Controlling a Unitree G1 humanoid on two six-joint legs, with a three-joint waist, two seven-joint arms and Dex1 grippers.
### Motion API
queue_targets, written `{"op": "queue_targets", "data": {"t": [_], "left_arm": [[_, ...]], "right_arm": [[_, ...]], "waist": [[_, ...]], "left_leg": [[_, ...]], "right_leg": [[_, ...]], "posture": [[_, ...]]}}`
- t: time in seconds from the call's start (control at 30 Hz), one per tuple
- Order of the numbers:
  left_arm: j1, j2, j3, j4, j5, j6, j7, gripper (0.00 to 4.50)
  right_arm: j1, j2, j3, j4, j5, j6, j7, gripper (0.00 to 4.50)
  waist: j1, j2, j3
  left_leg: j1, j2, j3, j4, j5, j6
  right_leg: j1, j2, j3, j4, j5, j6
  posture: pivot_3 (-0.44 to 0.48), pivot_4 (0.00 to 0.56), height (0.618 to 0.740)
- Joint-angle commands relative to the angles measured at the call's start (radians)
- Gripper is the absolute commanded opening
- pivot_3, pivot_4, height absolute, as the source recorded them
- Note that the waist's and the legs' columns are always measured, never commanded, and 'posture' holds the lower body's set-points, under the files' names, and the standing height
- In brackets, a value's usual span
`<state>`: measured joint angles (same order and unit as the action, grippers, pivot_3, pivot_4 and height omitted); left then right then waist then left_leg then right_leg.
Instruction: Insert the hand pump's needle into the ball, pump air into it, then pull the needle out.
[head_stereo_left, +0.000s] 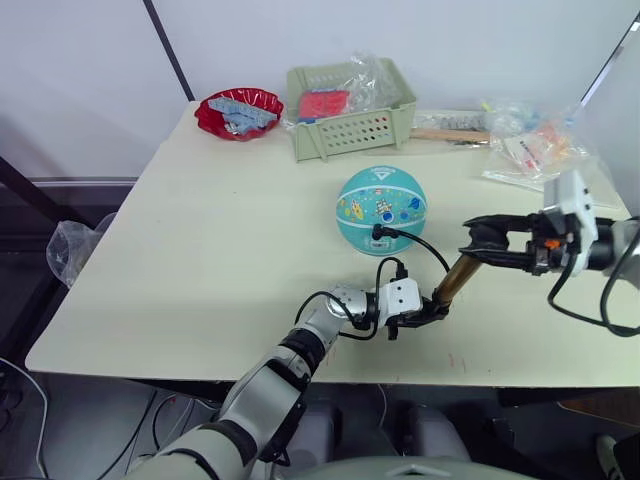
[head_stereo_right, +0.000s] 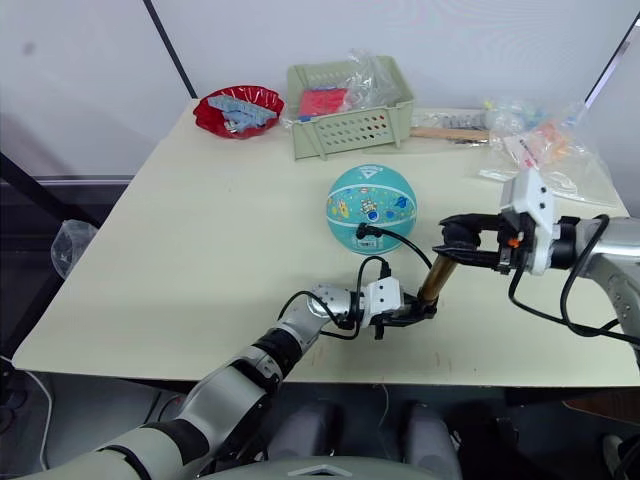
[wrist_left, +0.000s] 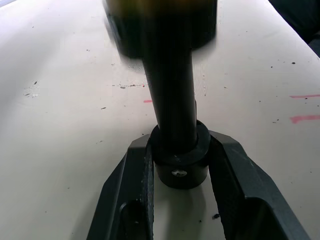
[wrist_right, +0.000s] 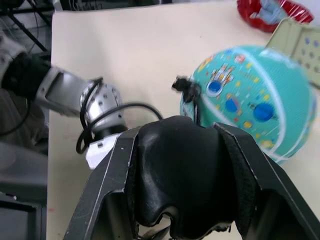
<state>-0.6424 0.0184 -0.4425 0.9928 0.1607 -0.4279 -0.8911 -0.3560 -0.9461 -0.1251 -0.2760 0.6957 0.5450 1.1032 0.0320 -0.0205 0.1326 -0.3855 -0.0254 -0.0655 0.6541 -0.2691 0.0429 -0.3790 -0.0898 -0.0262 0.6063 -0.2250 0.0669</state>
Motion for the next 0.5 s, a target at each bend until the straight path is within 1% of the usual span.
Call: {"op": "queue_targets", "data": {"t": [0.03,0.37,0.5], "left_arm": [[0.07,0.067,-0.052,0.139,0.097,0.094,0.002,1.07],[0.073,0.066,-0.054,0.138,0.098,0.095,-0.003,1.07],[0.071,0.068,-0.054,0.14,0.099,0.094,-0.004,1.07]], "right_arm": [[-0.074,-0.042,-0.128,-0.032,0.086,0.043,-0.005,1.63],[-0.178,-0.132,-0.207,-0.029,0.157,0.134,0.0,1.63],[-0.152,-0.121,-0.181,-0.045,0.148,0.138,-0.01,1.63]], "waist": [[0.0,0.001,0.001],[0.001,0.003,0.004],[0.002,0.003,0.004]], "left_leg": [[0.0,0.0,0.0,0.0,0.0,0.0],[0.0,0.0,0.0,0.0,0.0,0.0],[0.0,0.001,0.0,0.0,0.0,0.0]], "right_leg": [[0.0,0.0,0.0,0.0,0.0,0.0],[0.0,0.0,0.0,0.0,0.0,0.0],[0.0,0.0,0.0,0.0,0.0,0.001]], "posture": [[0.0,0.15,0.74],[0.0,0.15,0.74],[0.0,0.15,0.74]]}}
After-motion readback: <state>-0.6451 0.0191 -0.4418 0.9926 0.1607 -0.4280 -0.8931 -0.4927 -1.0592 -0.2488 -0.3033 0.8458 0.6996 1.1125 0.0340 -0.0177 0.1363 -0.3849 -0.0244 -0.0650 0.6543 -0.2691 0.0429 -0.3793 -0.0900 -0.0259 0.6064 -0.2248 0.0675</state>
